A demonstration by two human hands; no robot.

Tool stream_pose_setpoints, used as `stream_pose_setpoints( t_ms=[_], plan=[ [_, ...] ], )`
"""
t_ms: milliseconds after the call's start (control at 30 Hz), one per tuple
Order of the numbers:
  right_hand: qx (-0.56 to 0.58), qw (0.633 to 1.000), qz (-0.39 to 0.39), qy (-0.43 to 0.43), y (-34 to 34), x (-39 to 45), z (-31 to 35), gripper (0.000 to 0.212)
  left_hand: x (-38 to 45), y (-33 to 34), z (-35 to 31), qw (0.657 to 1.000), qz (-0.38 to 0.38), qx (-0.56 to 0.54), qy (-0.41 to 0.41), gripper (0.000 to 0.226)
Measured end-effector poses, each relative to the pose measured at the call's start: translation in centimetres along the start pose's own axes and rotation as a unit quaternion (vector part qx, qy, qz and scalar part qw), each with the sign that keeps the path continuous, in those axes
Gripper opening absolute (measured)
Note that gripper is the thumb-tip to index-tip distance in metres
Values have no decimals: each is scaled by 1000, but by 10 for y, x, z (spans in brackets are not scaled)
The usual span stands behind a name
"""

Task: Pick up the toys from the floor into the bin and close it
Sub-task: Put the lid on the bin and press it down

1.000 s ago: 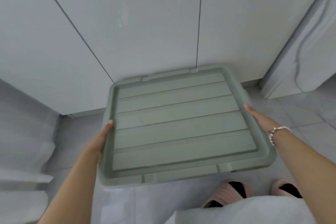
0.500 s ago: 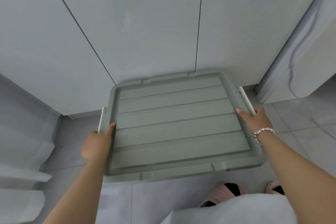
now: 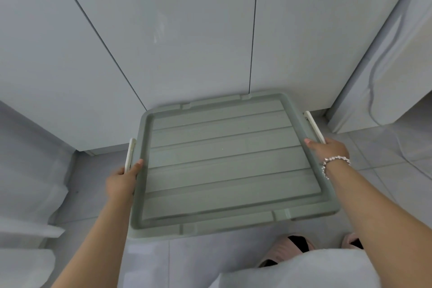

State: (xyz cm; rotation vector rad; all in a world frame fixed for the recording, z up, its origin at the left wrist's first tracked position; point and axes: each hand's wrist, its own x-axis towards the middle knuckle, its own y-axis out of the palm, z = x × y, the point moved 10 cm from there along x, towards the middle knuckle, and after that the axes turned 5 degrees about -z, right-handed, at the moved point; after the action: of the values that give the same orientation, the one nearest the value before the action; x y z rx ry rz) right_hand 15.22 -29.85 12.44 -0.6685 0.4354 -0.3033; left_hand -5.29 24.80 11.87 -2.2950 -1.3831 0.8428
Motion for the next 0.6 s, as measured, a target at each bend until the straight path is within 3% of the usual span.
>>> stream_pose_setpoints(
  t_ms=[200,433,600],
  plan=[
    [-11,1000,-27,1,-4,-3,1,40,-13,-3,-21,993,-54,64,80,28],
    [-118,987,-96,-47,-6,-19,17,34,-21,-1,-29,987,-65,75,124,20],
    [-120,987,-60,-87,-4,-23,18,46,-17,0,-27,989,-47,62,129,23]
  ],
)
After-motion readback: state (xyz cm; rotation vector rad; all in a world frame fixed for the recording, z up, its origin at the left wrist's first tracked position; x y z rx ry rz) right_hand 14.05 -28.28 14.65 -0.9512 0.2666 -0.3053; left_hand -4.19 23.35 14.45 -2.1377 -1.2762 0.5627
